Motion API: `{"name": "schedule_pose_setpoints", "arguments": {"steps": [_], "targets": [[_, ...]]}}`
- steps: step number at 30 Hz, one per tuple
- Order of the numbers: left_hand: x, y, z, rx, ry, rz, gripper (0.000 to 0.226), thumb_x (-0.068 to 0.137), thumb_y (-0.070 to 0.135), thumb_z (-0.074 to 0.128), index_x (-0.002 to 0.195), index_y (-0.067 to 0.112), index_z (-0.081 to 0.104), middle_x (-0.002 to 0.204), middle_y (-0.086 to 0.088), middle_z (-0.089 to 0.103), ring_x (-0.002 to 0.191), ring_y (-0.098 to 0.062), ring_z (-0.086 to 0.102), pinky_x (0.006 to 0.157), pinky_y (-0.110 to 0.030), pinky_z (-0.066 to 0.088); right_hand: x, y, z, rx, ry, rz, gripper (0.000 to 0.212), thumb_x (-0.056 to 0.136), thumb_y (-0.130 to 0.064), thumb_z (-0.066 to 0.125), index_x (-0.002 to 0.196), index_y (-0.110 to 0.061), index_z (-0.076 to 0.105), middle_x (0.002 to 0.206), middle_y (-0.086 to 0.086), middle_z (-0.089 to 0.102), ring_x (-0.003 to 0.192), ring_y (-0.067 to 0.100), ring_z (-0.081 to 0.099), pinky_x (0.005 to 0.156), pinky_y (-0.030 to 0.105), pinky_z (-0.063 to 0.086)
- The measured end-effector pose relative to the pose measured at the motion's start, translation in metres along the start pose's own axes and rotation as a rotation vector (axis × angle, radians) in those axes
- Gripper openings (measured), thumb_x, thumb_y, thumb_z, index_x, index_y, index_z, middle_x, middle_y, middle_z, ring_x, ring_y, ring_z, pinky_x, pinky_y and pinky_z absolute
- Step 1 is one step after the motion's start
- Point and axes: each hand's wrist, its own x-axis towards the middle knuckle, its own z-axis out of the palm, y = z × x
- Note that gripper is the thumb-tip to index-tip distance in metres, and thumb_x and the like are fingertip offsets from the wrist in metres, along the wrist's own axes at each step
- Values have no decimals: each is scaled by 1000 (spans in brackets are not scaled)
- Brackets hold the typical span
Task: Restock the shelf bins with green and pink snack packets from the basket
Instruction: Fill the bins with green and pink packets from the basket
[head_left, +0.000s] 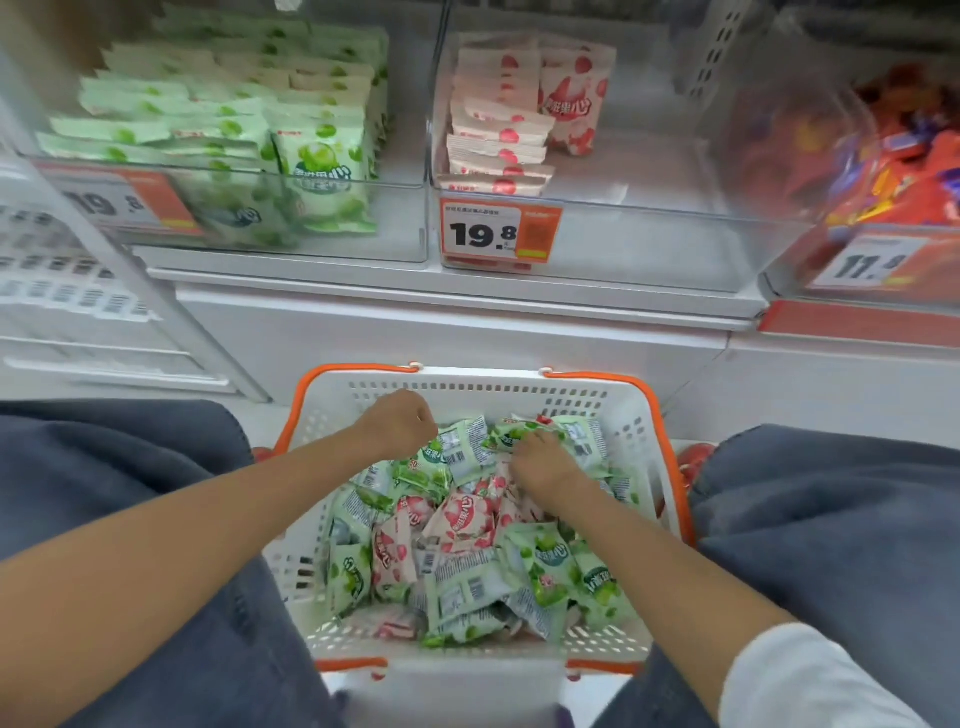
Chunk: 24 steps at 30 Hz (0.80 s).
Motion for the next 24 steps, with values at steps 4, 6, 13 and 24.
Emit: {"name": "schedule_pose_setpoints", "arguments": {"steps": [4,6,13,24], "targets": [[-9,15,-10,-75,80,-29,17,92,10,45,83,9,59,87,-20,64,75,-30,67,69,-36,55,-16,10,-54,769,224,185,31,90,-26,65,65,-18,47,66,-2,48,60,12,45,65,26,44],[-18,28,-11,-261,5,2,25,100,25,46,106,6,61,112,-18,64,94,-29,63,79,-40,52,-25,5,-79,1064,340,269,43,87,-32,70,58,-17,42,55,-1,42,51,13,41,56,28,37],[-35,48,-15,-726,-177,88,88,82,85,19,151,31,31,158,-2,29,145,-27,27,117,-52,20,-45,-15,-109,1696,217,96,44,98,-51,46,95,-18,74,121,2,66,116,16,58,101,33,45],[-21,51,-10,-466,423,218,60,101,50,33,81,2,64,73,-11,67,70,-28,65,64,-37,49,-43,-13,-111,1776,251,76,30,89,-16,70,117,-14,60,110,7,72,100,23,70,91,40,55]]}}
